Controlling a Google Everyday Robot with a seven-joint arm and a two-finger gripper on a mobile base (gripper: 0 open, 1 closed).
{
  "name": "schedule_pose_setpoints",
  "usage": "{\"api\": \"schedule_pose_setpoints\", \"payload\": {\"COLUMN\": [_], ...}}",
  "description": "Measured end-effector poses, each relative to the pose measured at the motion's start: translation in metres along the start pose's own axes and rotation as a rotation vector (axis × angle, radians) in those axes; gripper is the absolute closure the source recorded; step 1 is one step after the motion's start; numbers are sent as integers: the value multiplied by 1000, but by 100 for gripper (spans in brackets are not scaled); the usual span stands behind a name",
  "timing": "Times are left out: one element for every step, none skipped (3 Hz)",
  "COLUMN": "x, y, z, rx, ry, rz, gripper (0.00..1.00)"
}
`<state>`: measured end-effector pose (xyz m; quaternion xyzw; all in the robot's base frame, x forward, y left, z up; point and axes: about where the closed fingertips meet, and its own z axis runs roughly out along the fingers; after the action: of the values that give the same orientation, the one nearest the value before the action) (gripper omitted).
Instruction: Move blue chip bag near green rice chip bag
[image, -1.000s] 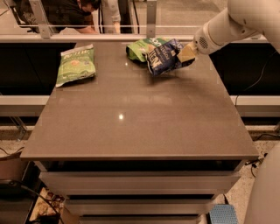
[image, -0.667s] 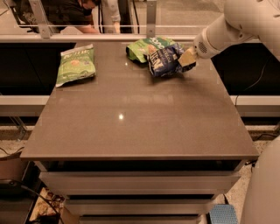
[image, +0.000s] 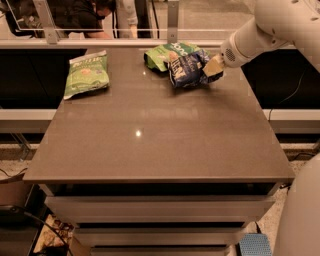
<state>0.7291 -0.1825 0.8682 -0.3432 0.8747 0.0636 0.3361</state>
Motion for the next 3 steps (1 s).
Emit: {"api": "schedule_pose_setpoints", "payload": {"x": [0,0,0], "y": [1,3,4], "z": [2,5,7], "rx": [-3,-7,-10], "ry": [2,4,6], "rz": [-1,-2,-3], "gripper": [36,13,0]}}
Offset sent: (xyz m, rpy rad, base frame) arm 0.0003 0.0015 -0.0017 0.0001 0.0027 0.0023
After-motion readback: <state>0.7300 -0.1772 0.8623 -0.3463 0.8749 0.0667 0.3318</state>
